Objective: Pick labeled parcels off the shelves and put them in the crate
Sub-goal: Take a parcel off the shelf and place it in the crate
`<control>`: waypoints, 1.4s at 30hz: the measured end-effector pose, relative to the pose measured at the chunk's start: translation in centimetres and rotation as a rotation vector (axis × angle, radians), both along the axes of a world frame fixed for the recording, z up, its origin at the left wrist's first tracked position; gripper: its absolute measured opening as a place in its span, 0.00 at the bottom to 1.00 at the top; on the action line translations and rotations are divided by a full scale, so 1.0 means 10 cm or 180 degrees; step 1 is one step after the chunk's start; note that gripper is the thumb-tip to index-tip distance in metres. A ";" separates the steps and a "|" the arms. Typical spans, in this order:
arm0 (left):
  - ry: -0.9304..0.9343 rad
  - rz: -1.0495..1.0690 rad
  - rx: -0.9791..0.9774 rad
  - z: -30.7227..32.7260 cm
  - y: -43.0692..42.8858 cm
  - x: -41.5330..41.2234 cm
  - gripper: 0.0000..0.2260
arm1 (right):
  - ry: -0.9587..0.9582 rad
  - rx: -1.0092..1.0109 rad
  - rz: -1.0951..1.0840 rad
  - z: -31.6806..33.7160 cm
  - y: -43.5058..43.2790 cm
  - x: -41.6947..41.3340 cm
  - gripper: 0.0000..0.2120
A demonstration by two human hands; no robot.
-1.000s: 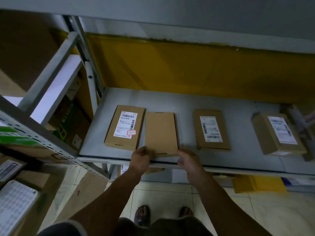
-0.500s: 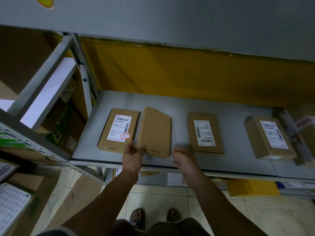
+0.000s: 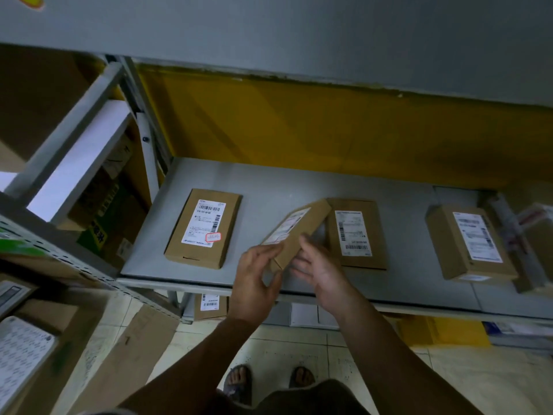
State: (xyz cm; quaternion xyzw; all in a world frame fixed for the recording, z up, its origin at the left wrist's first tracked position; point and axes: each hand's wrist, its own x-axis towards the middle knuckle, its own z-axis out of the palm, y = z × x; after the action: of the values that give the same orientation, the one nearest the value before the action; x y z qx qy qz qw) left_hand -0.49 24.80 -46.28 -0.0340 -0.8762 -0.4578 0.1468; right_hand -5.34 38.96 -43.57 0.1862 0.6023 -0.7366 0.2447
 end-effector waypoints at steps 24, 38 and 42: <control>-0.1921 0.0764 0.2729 0.17 -0.37 0.04 0.15 | -0.0081 -0.0314 -0.0463 -0.03 0.23 0.23 0.15; -0.1989 -0.0567 0.3668 0.36 -0.55 0.16 0.31 | 0.0414 -0.0859 -0.0432 0.25 0.23 0.33 0.18; -0.1982 -0.0635 0.3914 0.38 -0.54 0.15 0.28 | 0.0546 -0.0880 -0.0439 0.31 0.21 0.34 0.15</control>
State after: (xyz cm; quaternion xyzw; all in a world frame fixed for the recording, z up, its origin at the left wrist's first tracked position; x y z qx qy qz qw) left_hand 1.00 19.42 -42.44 0.1078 -0.4519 -0.8707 -0.1614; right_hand -1.99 41.06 -40.51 0.1281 0.4997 -0.8407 0.1646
